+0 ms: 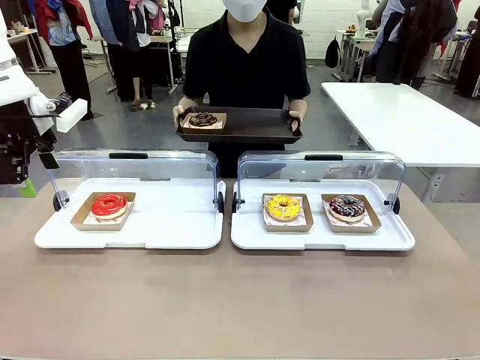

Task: Provide the desired donut to the person.
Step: Pick up and lift the Paper togo box containing the Donut pointed at by the person.

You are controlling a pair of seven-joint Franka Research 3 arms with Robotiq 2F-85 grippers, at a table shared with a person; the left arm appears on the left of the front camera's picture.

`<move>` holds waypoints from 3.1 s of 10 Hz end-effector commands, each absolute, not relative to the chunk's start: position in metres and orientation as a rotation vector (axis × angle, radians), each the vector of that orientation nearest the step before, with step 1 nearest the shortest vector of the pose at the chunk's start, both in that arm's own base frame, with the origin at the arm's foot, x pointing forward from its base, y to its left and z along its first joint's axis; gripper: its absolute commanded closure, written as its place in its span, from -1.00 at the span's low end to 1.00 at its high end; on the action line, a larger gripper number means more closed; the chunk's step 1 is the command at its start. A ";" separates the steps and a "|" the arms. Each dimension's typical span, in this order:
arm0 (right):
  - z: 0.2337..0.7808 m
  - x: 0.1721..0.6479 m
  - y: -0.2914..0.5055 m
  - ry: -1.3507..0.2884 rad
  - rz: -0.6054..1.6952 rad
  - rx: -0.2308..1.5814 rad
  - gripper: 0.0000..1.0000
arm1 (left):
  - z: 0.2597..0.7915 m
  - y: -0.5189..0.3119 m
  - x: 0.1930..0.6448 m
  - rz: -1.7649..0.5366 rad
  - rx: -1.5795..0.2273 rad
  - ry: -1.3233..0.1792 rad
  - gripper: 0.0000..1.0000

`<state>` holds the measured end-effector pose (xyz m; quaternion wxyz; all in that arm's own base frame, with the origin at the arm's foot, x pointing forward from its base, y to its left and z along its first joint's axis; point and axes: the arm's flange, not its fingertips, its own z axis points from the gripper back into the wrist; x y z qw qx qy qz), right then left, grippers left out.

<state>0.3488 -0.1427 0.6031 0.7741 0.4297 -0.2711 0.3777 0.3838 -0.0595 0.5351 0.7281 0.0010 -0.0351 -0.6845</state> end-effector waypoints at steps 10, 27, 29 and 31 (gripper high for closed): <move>0.604 0.349 -0.143 -0.597 0.826 0.942 -1.00 | 0.503 0.185 0.397 -1.266 -0.880 -0.907 -1.00; 0.604 0.349 -0.143 -0.597 0.826 0.942 -1.00 | 0.495 0.199 0.383 -1.243 -0.906 -0.902 -1.00; 0.604 0.349 -0.143 -0.597 0.826 0.942 -1.00 | 0.495 0.199 0.383 -1.243 -0.906 -0.902 -1.00; 0.604 0.349 -0.143 -0.597 0.826 0.942 -1.00 | 0.495 0.199 0.383 -1.243 -0.906 -0.902 -1.00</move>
